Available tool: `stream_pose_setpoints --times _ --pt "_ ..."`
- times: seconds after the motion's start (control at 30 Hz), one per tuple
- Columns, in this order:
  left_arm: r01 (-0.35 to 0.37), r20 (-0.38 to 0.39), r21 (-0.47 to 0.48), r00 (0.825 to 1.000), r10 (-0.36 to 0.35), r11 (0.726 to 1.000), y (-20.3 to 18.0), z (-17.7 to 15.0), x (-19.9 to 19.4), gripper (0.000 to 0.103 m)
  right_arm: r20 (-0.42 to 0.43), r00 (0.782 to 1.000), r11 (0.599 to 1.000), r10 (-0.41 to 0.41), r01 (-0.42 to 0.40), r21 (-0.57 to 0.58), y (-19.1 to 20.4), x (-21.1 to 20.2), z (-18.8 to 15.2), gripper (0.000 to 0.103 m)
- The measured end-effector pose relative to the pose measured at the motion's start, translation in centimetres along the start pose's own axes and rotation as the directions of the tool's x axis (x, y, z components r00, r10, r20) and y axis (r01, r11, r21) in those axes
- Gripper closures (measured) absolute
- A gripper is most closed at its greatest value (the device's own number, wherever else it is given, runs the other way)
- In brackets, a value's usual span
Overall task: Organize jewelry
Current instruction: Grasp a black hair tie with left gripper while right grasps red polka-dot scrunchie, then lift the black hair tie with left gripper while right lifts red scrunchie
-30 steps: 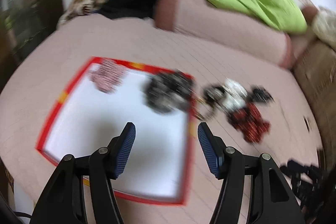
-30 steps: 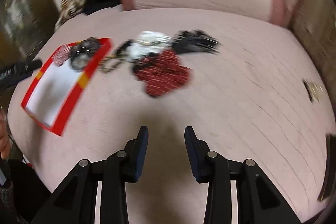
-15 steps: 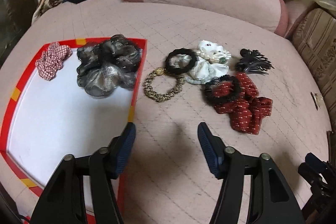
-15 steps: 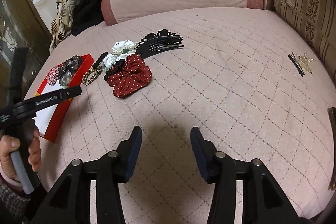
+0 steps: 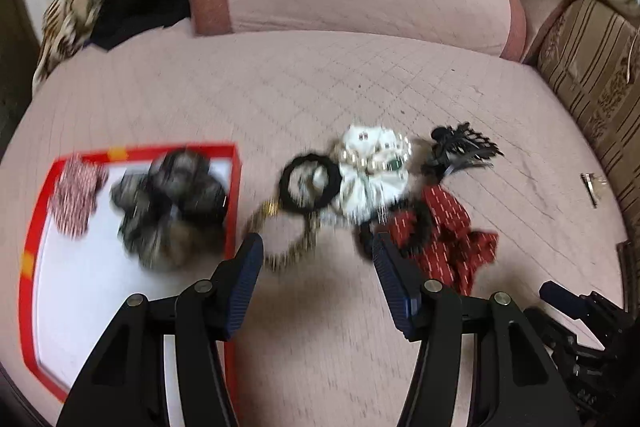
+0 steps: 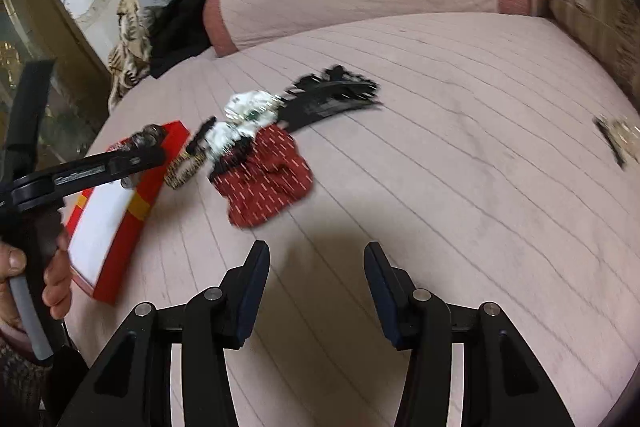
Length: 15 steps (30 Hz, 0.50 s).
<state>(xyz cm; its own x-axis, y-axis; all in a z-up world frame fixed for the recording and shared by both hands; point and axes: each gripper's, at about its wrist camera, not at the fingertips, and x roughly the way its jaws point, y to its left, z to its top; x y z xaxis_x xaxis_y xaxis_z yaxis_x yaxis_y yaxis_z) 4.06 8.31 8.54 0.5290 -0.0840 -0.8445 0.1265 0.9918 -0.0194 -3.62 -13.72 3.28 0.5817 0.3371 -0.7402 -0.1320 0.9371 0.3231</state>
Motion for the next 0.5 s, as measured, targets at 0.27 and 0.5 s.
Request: stream_pose_setpoints --times 0.27,0.5 --pt "0.003 -0.090 0.042 0.996 0.001 0.999 -0.2 2.7 5.4 0.090 -0.022 0.999 0.998 0.039 -0.038 0.040 0.8 4.9 3.1 0.047" --pt "0.106 -0.091 -0.054 0.990 -0.110 0.993 0.7 2.2 4.0 0.094 -0.064 0.995 0.996 0.073 -0.070 0.056 0.4 6.3 3.3 0.093"
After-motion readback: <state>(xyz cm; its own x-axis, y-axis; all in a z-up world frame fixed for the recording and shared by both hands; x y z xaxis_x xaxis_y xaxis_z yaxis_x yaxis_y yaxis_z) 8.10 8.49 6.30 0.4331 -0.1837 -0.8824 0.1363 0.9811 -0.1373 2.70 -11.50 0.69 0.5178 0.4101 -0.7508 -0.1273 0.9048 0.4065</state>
